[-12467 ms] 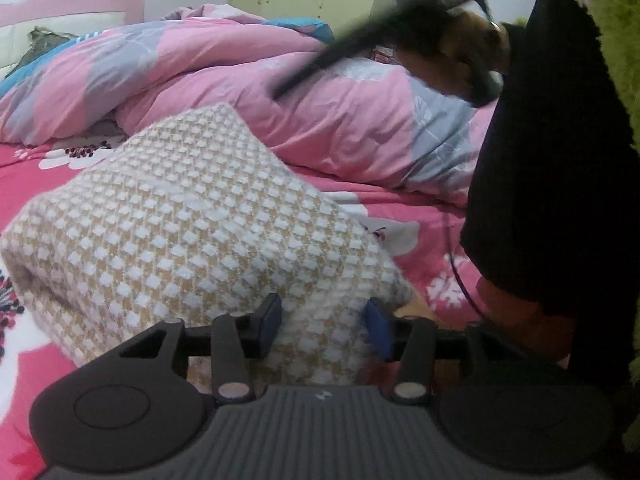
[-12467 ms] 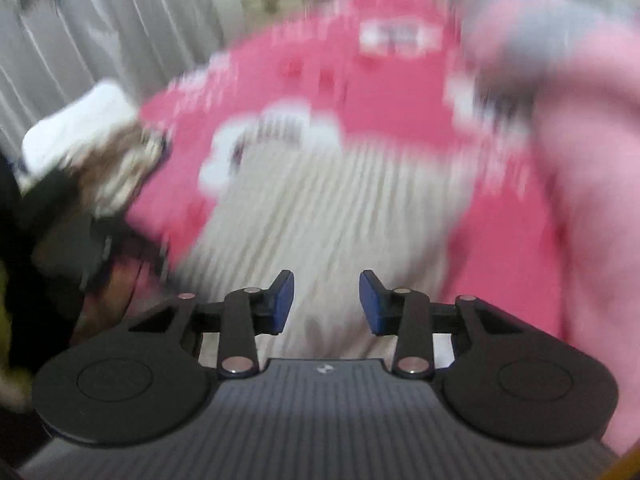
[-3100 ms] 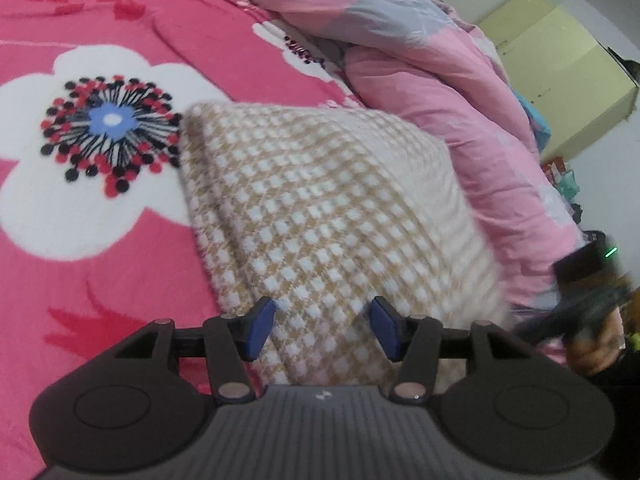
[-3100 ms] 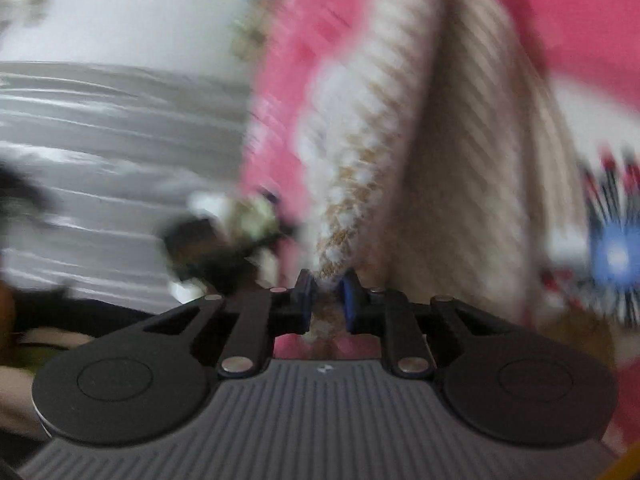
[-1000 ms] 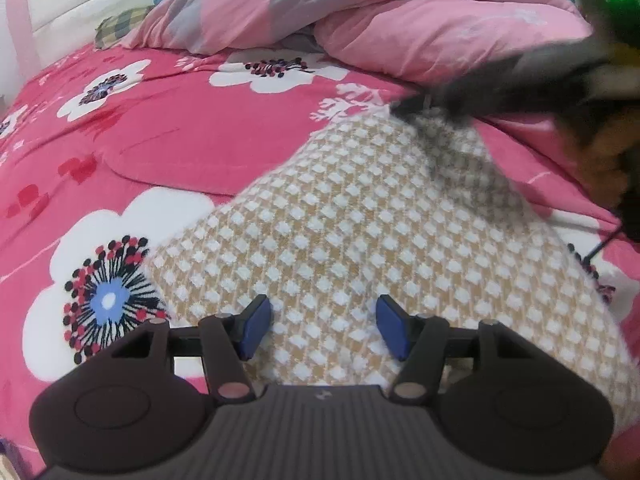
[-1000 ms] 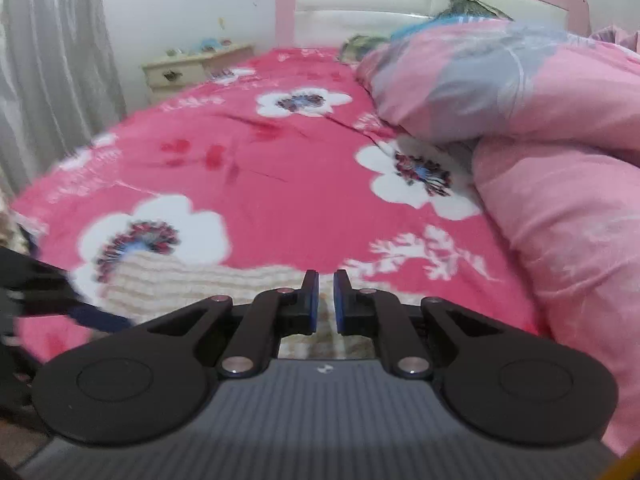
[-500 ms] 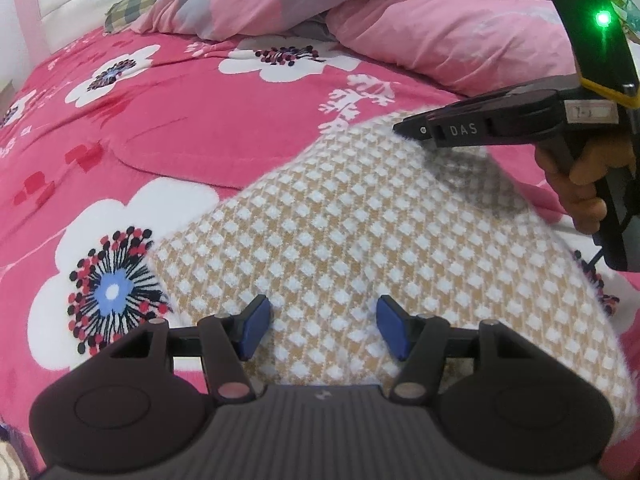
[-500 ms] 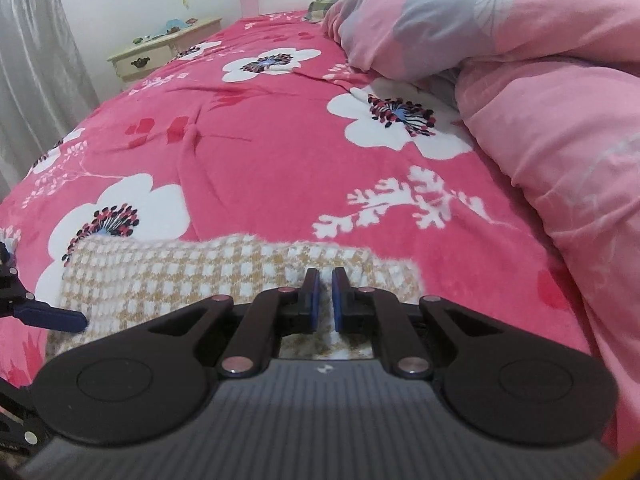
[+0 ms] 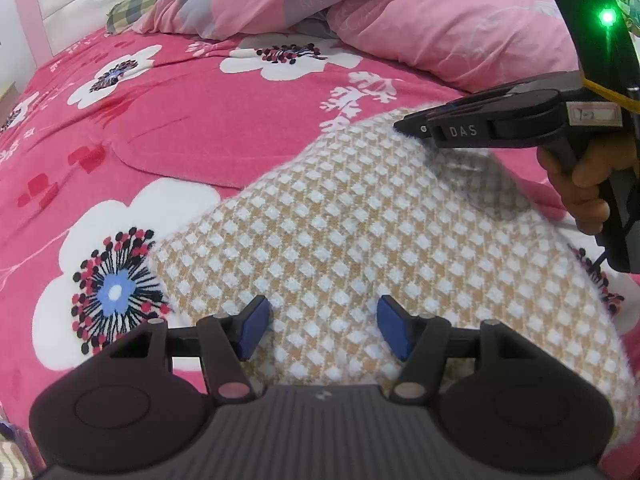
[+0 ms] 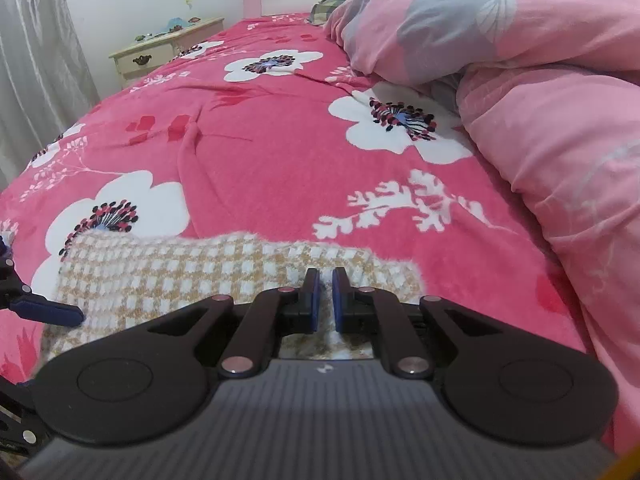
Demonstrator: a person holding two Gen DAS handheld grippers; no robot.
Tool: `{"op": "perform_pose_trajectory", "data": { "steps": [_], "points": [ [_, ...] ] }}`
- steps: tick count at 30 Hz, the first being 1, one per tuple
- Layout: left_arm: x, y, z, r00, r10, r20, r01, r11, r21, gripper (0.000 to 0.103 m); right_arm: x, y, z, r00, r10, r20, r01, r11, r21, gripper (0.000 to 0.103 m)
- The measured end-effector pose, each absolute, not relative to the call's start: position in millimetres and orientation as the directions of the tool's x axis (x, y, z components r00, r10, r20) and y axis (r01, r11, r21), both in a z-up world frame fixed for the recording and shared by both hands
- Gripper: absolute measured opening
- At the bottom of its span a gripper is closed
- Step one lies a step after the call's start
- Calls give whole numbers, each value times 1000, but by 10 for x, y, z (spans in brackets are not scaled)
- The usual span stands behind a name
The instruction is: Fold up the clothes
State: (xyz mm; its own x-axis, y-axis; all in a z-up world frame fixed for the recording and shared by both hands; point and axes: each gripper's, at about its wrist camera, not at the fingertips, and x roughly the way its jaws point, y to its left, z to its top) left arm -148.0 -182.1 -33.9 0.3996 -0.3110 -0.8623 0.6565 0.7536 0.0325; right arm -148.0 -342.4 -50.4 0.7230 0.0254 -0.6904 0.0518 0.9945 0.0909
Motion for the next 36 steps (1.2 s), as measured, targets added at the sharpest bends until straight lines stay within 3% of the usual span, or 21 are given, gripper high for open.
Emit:
{"op": "perform_pose_trajectory", "data": {
  "steps": [36],
  "points": [
    [-1507,-1800,-333,412,-313,-856,660,750,43,63,-1491,-3393,-512,732,16,-681,48,996,75,6]
  ]
}}
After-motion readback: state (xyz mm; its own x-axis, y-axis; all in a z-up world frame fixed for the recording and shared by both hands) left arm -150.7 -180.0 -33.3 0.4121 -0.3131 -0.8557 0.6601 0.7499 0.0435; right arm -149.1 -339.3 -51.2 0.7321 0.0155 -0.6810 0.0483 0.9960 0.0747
